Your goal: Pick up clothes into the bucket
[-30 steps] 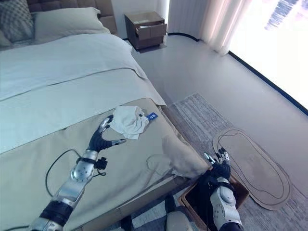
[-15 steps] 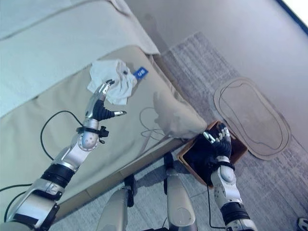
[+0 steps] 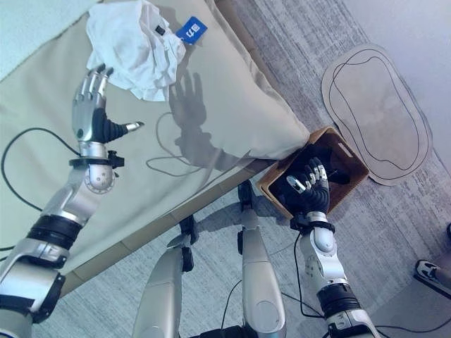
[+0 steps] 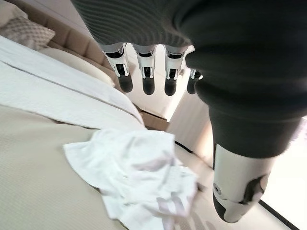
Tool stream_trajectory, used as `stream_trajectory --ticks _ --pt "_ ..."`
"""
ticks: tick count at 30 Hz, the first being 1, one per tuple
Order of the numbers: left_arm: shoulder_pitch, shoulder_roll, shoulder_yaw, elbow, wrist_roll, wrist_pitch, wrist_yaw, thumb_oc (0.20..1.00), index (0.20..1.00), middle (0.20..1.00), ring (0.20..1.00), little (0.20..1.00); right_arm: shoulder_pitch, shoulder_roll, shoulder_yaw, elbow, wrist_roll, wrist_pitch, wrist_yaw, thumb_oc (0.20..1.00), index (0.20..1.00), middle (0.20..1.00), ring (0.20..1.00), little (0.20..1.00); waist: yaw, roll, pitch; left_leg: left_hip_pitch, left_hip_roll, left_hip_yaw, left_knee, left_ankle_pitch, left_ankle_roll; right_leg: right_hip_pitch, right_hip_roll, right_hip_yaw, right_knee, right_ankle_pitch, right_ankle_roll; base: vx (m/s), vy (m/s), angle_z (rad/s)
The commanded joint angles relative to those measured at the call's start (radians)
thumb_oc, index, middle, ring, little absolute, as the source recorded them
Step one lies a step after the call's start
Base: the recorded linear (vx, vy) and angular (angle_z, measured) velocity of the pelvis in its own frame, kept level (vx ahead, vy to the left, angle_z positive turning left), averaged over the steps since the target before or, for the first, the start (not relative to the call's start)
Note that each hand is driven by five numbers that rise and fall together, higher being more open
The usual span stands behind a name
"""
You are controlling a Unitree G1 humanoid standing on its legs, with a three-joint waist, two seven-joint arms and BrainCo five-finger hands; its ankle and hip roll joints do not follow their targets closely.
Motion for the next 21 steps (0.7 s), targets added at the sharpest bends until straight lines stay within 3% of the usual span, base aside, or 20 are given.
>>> stream_trajectory --ticks 1,7,13,21 --pt "-0.100 0.081 0.061 0.013 0.045 0.018 0.069 1.000 1.000 1.000 1.000 1.000 0.004 -0.034 -0.017 -0.093 -0.003 -0.071 -0.019 1.000 1.000 1.000 1.000 1.000 -0.012 0.004 -0.014 -0.017 0.011 0.017 -0.047 0.058 0.028 0.026 -0.037 -0.046 0.094 -0.086 0.055 0.01 0.013 -0.04" --pt "-0.203 0.151 0.011 0.074 0.064 0.043 0.063 1.000 1.000 1.000 1.000 1.000 -0.004 -0.041 -0.031 -0.080 0.001 -0.078 -0.017 1.000 1.000 1.000 1.000 1.000 -0.027 0.010 -0.012 -0.073 0.004 0.016 -0.023 0.049 0.029 -0.018 -0.039 -0.055 0.095 -0.083 0.056 0.01 0.009 0.02" --pt "-0.345 0.259 -0.128 0.164 0.096 0.040 0.019 1.000 1.000 1.000 1.000 1.000 -0.019 -0.064 -0.028 -0.085 0.020 -0.089 0.005 1.000 1.000 1.000 1.000 1.000 -0.044 0.017 -0.014 -0.115 0.002 0.018 -0.024 0.052 0.024 -0.051 -0.042 -0.058 0.078 -0.068 0.060 0.00 0.000 0.00" --pt "-0.475 0.291 -0.209 0.222 -0.082 -0.051 -0.051 1.000 1.000 1.000 1.000 1.000 -0.010 -0.074 -0.035 -0.113 0.029 -0.099 0.015 1.000 1.000 1.000 1.000 1.000 -0.061 0.025 -0.011 -0.202 -0.004 0.018 -0.006 0.061 0.022 -0.126 -0.044 -0.059 0.071 -0.049 0.060 0.00 0.000 0.00"
